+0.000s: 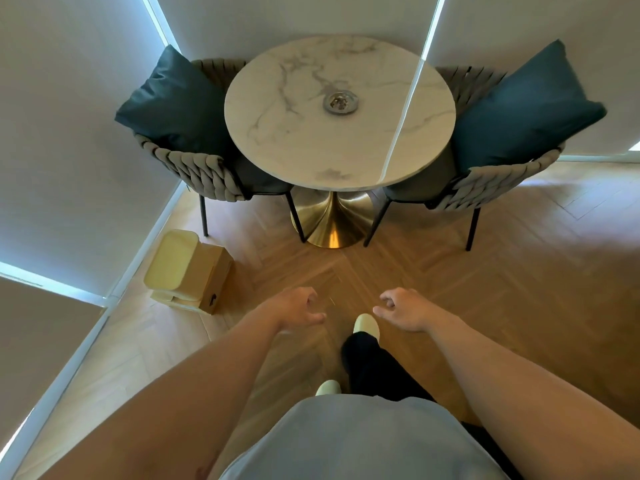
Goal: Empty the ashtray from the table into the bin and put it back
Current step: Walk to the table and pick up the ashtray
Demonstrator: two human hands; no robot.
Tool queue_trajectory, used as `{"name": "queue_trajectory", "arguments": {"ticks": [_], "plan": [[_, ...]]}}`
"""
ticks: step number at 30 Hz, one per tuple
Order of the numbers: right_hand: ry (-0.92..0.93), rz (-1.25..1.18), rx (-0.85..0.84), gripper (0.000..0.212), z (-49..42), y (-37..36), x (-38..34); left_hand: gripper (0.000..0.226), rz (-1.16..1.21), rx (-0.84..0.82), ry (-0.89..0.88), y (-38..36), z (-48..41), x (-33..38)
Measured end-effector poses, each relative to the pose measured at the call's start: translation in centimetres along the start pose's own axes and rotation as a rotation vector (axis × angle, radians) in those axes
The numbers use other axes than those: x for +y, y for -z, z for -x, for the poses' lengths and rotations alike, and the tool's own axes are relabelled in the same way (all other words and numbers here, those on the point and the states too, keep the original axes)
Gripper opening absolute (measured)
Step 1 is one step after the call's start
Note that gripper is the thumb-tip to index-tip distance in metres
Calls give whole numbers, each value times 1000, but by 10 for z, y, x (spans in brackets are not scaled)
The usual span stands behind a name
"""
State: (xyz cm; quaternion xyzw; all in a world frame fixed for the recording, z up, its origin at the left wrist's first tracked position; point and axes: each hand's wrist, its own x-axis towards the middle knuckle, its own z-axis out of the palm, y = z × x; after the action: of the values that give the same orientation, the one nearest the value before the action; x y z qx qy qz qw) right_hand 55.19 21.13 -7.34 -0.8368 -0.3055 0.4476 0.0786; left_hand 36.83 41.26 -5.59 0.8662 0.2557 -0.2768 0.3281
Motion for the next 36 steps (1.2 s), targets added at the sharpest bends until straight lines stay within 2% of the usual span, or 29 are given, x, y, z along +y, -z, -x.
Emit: {"name": "queue_trajectory", "arguments": {"ticks": [8,22,29,36], "plan": [[8,-9,-6,63,-59,58,-11,63,15,-34,36,44,-56,5],[36,85,-9,64,-168,200,-12,65,55,-2,85,149,-176,59],[85,117,-35,65,-200,238,-21,69,97,11,81,180,-205,67],[134,144,-70,67,-244,280,-42,62,108,16,60,221,-252,62]]}}
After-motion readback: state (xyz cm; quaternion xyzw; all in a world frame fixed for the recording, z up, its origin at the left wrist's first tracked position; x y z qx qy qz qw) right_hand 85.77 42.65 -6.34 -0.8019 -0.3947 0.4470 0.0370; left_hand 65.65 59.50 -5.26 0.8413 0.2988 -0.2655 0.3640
